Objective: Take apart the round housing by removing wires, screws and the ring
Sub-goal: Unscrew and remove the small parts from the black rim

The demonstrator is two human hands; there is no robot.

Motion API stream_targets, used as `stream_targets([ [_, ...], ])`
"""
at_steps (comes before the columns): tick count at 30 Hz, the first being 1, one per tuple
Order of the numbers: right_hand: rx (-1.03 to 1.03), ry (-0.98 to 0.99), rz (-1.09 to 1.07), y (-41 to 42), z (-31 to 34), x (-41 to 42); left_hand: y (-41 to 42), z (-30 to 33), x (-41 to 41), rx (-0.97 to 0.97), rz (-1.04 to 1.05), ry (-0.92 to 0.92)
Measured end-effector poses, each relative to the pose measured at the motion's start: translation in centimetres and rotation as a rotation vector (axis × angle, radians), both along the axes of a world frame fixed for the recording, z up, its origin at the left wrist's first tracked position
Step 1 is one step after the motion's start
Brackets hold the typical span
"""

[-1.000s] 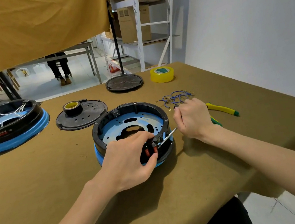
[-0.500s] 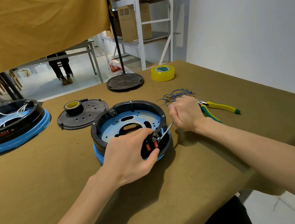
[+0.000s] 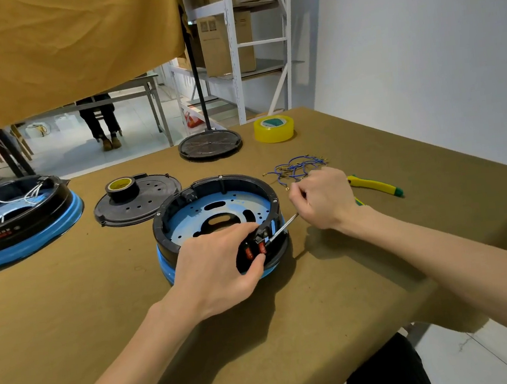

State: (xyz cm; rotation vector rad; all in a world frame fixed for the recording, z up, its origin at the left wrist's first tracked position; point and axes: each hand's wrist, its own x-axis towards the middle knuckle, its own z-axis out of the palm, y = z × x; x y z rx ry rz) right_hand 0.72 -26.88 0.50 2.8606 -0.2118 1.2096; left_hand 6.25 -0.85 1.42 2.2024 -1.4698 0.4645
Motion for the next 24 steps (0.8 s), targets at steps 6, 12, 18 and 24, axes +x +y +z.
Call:
stream_targets([
  [6, 0.207, 0.103, 0.167, 0.9, -1.2, 2.5, 0.0, 0.1, 0.1, -0.008, 0.004, 0.025],
  [12, 0.100, 0.068, 0.013, -0.4, -1.0, -2.2, -0.2, -0.1, 0.2, -0.027, 0.037, 0.043],
  [18, 0.334, 0.161, -0.207, 1.3, 1.0, -7.5, -0.5, -0.2, 0.0, -0.040, 0.086, 0.053],
  [24, 0.818, 0.402, 0.094, 4.7, 2.5, -9.3, -0.9, -0.4, 0.1, -0.028, 0.093, 0.072],
])
